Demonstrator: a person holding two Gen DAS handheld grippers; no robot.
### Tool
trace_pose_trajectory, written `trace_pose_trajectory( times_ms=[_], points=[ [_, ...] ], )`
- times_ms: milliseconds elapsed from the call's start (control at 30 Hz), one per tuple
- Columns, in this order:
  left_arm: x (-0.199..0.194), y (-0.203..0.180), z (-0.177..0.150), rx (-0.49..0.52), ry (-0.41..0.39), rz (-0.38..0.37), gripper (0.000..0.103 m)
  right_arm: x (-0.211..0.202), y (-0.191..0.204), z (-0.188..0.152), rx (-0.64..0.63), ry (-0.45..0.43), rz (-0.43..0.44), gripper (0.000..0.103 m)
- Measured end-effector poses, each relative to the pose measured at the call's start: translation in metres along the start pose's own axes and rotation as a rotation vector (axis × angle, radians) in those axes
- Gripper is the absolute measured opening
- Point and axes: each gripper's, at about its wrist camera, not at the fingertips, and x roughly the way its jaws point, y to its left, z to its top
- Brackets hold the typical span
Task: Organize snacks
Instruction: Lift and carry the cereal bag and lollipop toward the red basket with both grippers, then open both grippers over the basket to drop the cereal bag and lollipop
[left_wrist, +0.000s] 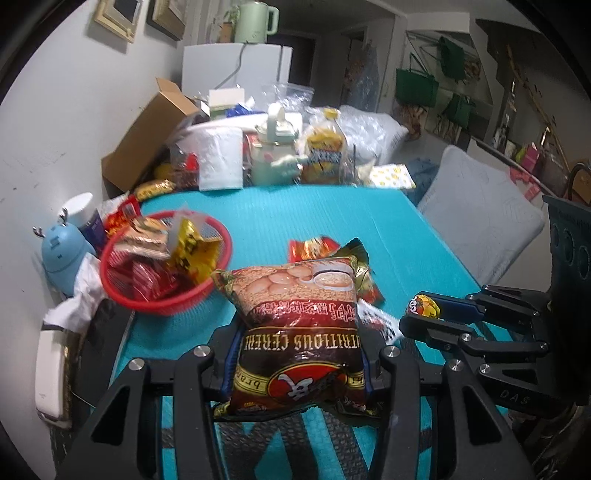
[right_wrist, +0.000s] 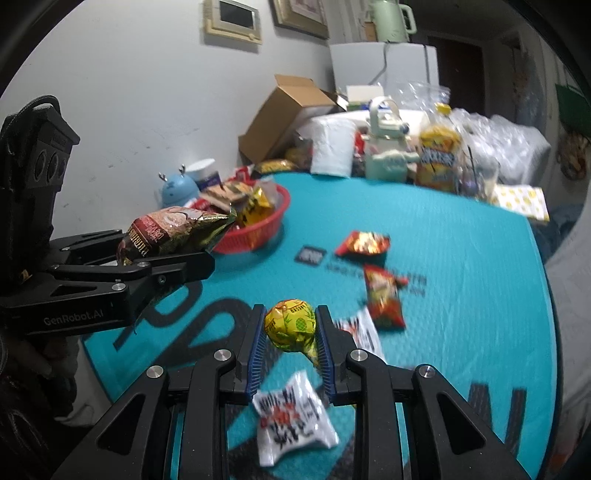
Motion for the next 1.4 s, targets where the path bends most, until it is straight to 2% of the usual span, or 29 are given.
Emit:
trace_pose_trajectory(
  times_ms=[367,833,1100,1400],
  points=[
    [-0.004,0.041,0.032,-0.032,-0.069,0.047,0.047,0.022,0.012,0.054,-0.083,-0.037,0.031,0.026],
    [0.004,0.089,0.069,-0.039,-0.126,0.139,0.047,0.073,0.02,0.113,-0.162,-0.027,0.06,0.026],
    [0.023,0.121,0.072,-0.07,-0.091,0.183,0.047,0.116,0.025,0.137,-0.214,0.029,0.046,0.026],
    [0.047,0.152,0.064,-0.135,-0.034,0.197,0.047,0.163,0.04,0.137,-0.247,0.112,0.12,0.026]
  ],
)
